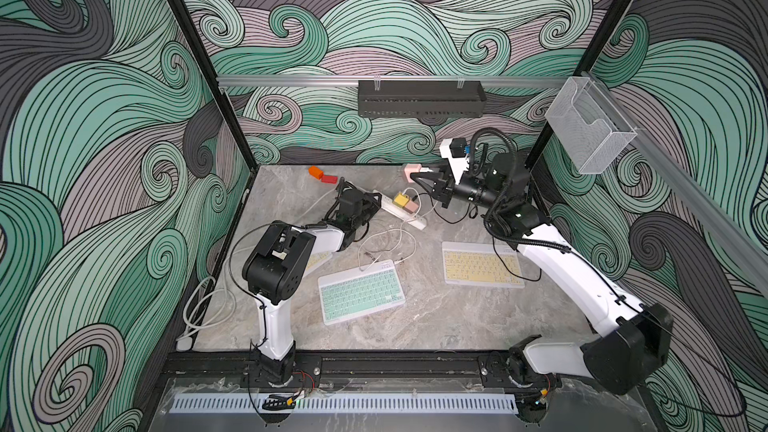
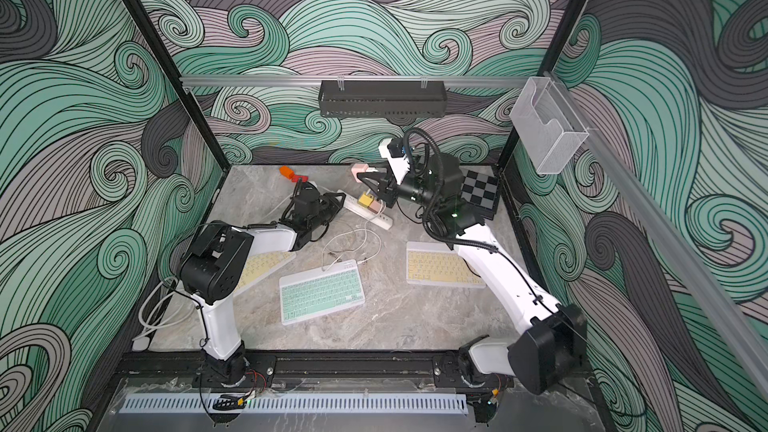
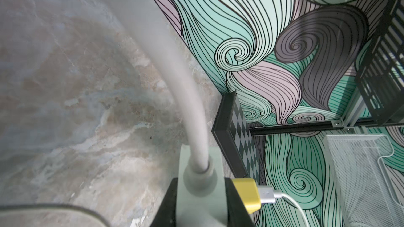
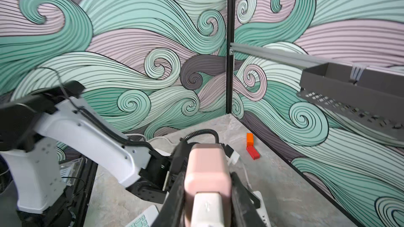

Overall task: Unplug the wireless keyboard
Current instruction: Place the socket at the center of the board.

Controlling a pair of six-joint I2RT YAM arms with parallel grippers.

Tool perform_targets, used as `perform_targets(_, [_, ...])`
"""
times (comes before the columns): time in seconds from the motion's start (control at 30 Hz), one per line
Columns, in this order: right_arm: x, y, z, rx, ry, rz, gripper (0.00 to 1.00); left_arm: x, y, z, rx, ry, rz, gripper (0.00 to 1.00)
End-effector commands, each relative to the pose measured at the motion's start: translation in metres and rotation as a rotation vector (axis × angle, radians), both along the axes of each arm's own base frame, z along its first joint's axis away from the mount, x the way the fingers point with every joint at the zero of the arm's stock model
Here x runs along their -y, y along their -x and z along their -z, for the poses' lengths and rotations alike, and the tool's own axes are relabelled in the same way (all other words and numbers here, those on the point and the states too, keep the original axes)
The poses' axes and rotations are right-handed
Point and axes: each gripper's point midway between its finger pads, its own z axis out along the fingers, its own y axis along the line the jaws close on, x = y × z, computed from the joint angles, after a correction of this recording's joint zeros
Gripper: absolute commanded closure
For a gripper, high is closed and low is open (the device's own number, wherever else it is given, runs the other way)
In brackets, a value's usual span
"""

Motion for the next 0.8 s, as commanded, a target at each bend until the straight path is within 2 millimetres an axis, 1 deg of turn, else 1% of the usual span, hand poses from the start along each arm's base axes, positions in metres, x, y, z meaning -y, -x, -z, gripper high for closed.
perform_targets(0.0, [0.005, 0.033, -0.043, 0.085, -0.084, -0.076, 1.00, -0.004, -0.029, -0.049, 0.136, 0.097, -0.053, 1.00])
perform_targets(0.1, [0.010, 0.046, -0.056, 0.117, -0.098, -0.077, 1.00, -0.007, -0.037, -0.040, 0.122, 0.085, -0.063, 1.00])
perform_targets(0.33, [0.019, 0.064, -0.085, 0.168, -0.160, -0.082, 1.00, -0.013, -0.052, -0.003, 0.038, 0.033, -0.072, 1.00])
perform_targets(0.4, [0.021, 0.065, -0.094, 0.184, -0.175, -0.073, 1.00, -0.016, -0.055, 0.009, 0.008, 0.030, -0.080, 1.00])
perform_targets(0.5, [0.026, 0.067, -0.108, 0.218, -0.192, -0.047, 1.00, -0.015, -0.056, 0.026, -0.053, 0.013, -0.058, 1.00])
perform_targets(0.6, [0.028, 0.064, -0.108, 0.227, -0.187, -0.022, 1.00, -0.013, -0.054, 0.038, -0.111, -0.002, -0.050, 1.00])
perform_targets(0.63, [0.027, 0.062, -0.104, 0.222, -0.179, -0.020, 1.00, -0.014, -0.054, 0.044, -0.124, 0.001, -0.058, 0.98])
perform_targets(0.67, [0.027, 0.060, -0.100, 0.213, -0.174, -0.018, 1.00, -0.016, -0.053, 0.047, -0.141, 0.008, -0.067, 0.94])
perform_targets(0.7, [0.026, 0.058, -0.095, 0.200, -0.170, -0.011, 1.00, -0.019, -0.052, 0.052, -0.168, 0.017, -0.080, 0.85])
perform_targets(0.73, [0.026, 0.056, -0.090, 0.190, -0.166, -0.005, 1.00, -0.020, -0.051, 0.054, -0.183, 0.021, -0.085, 0.72])
perform_targets(0.77, [0.026, 0.053, -0.085, 0.179, -0.161, 0.002, 1.00, -0.020, -0.050, 0.054, -0.185, 0.023, -0.085, 0.67])
